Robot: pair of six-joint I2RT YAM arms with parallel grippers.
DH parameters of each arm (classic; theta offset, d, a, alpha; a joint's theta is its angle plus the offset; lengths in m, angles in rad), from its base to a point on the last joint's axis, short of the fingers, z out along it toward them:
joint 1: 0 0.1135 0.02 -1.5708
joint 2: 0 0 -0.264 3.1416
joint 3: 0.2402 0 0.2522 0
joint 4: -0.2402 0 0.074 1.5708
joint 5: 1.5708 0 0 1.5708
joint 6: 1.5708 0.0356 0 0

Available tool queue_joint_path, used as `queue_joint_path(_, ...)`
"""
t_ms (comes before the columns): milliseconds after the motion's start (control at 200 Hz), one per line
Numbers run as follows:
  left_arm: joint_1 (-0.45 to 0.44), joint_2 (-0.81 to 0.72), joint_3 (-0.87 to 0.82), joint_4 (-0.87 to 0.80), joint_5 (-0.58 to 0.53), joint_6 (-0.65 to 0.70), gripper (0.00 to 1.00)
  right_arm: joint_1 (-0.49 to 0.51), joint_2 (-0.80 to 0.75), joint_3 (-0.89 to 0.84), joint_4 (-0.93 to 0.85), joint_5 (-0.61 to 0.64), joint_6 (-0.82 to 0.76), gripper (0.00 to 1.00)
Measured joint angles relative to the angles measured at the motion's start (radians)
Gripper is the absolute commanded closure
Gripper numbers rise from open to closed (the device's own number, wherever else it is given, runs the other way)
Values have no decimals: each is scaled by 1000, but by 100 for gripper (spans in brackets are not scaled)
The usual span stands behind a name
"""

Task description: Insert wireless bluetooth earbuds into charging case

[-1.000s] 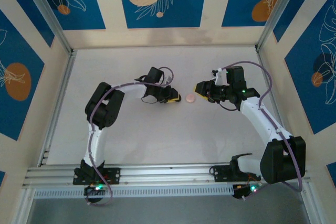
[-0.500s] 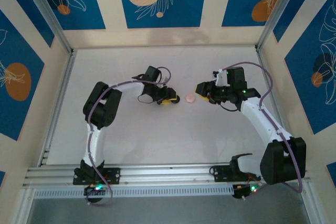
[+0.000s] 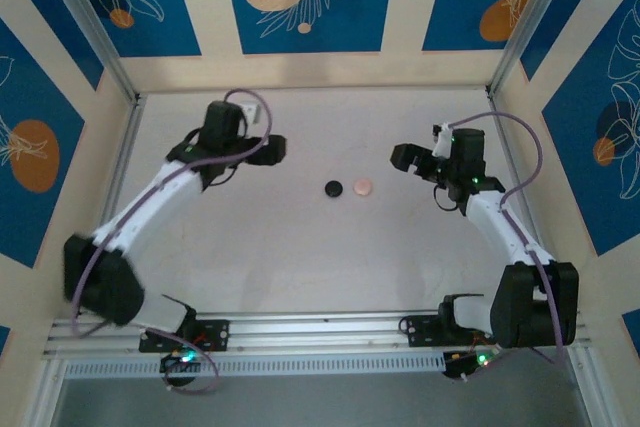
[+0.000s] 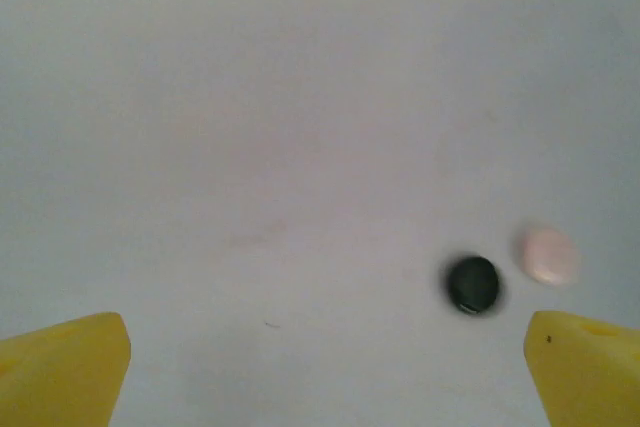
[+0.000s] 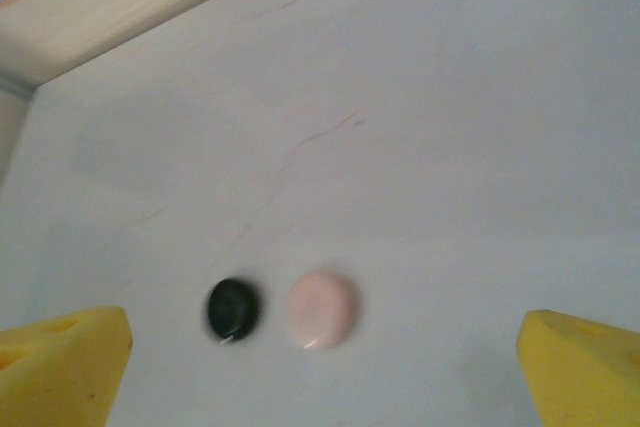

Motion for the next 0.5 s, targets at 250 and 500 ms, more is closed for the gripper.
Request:
queue_joint_path(250,68,-279,-503,374,-322,169,0,-94,100,-193,320,33,-69,1)
queue_joint_path(500,137,-165,-764,774,-381,224,0,-112,125,-192,454,32,-142,1)
